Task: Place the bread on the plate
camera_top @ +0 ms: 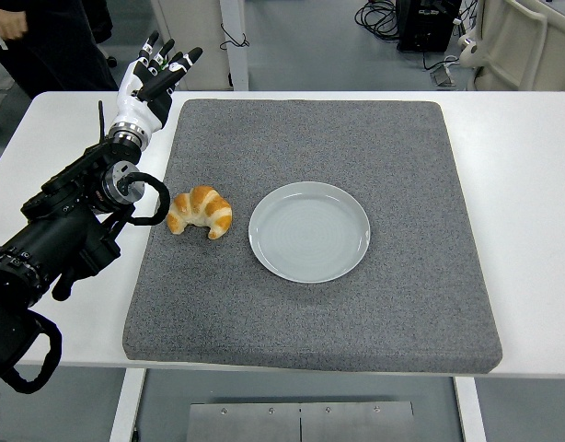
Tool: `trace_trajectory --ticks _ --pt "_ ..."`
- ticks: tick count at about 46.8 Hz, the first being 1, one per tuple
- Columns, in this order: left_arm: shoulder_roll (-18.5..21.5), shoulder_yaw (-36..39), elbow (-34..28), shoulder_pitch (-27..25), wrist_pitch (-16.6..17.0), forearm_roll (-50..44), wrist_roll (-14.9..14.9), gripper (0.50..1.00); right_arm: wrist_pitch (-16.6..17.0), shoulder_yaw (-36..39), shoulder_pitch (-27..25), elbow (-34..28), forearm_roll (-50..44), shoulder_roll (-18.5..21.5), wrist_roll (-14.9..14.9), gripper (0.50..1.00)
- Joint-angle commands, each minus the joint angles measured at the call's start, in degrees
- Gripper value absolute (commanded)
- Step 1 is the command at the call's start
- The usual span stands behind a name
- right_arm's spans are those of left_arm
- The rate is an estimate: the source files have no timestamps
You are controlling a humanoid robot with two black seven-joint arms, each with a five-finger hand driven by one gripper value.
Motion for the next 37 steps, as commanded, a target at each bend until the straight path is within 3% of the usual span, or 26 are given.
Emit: trace_trajectory --ticks 1,11,21,29,37 --pt "0.79 2.81 -2.46 -0.01 -0.01 0.0 0.01 0.971 0.0 0.0 0.0 0.0 0.0 0.0 0.01 1.0" --pt "9.14 7.73 -15.99 0.16 0.69 0.0 0.28 0.971 0.0 0.0 0.0 0.0 0.0 0.0 0.01 1.0" --pt "13.36 13.18 -21.09 -0.36 0.43 0.17 0.8 0.971 0.0 0.0 0.0 0.0 0.0 0.0 0.01 1.0" --pt "18.98 15.12 -27.77 -0.1 0.25 0.96 2.56 0.969 0.0 0.0 0.0 0.0 0.0 0.0 0.01 1.0" --pt "23.81 16.79 -33.22 0.08 -0.01 9.65 2.39 0.969 0.0 0.0 0.09 0.0 0.0 0.0 0.01 1.0"
